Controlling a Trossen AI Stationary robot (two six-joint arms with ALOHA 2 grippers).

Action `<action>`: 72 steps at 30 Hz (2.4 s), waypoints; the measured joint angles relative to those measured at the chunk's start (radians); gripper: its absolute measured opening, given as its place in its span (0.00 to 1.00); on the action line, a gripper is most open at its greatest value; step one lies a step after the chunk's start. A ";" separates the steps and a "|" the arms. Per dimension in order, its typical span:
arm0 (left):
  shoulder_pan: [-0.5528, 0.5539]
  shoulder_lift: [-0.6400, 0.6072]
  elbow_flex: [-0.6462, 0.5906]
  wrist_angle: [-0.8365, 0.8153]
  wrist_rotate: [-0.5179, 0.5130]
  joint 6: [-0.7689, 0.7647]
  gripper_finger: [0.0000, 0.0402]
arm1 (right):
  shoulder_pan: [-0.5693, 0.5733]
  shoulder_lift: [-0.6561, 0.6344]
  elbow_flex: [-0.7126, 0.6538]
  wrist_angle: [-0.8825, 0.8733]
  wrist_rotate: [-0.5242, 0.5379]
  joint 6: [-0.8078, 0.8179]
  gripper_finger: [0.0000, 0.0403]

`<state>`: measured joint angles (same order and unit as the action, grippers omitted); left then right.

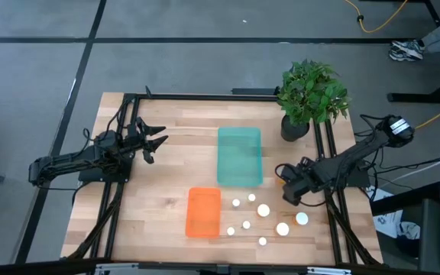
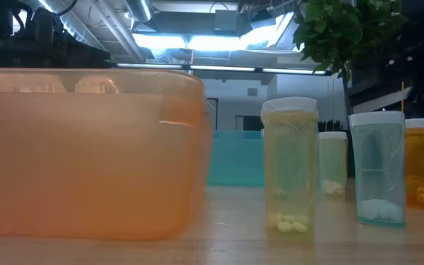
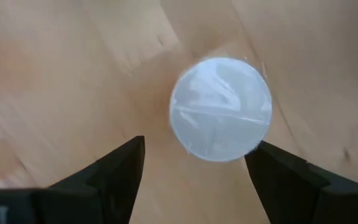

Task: Pick and place medicine bottles into bin by pill shape (circle, oval)
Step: Put the top center big orange pill bottle into the green bin

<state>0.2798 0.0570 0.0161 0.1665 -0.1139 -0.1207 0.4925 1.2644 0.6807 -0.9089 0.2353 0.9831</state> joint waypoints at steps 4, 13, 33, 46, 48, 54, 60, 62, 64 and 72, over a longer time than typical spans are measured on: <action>0.000 0.000 0.000 0.000 0.000 0.000 0.44 | -0.005 0.000 0.000 0.021 0.007 -0.058 0.68; 0.000 0.000 0.000 -0.001 0.000 0.000 0.44 | -0.006 0.000 0.000 0.031 0.008 -0.020 0.69; 0.000 0.000 0.000 0.000 0.000 0.000 0.44 | -0.036 0.012 0.000 0.045 0.086 -0.022 0.83; 0.000 0.000 0.000 0.000 0.000 0.000 0.44 | -0.097 0.076 0.000 0.078 0.078 -0.046 0.81; 0.000 0.000 0.000 0.000 0.000 0.000 0.44 | -0.097 0.076 0.000 0.093 0.077 -0.047 0.78; 0.000 0.000 0.000 0.000 0.000 0.000 0.44 | -0.097 0.076 0.000 0.101 0.030 -0.046 0.63; 0.000 0.000 0.000 0.000 0.000 0.000 0.44 | -0.097 0.076 0.000 0.103 0.015 -0.046 0.49; 0.000 0.000 0.000 0.000 0.000 0.000 0.44 | -0.097 0.076 0.000 0.103 0.025 -0.046 0.49; 0.000 0.000 0.000 0.000 0.000 0.000 0.44 | -0.097 0.076 0.003 0.103 0.029 -0.046 0.49; 0.000 0.000 0.000 0.000 0.000 0.000 0.44 | -0.097 0.076 0.136 0.022 0.094 -0.080 0.50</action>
<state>0.2802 0.0570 0.0162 0.1661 -0.1143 -0.1207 0.3958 1.3403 0.8166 -0.8870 0.3293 0.9028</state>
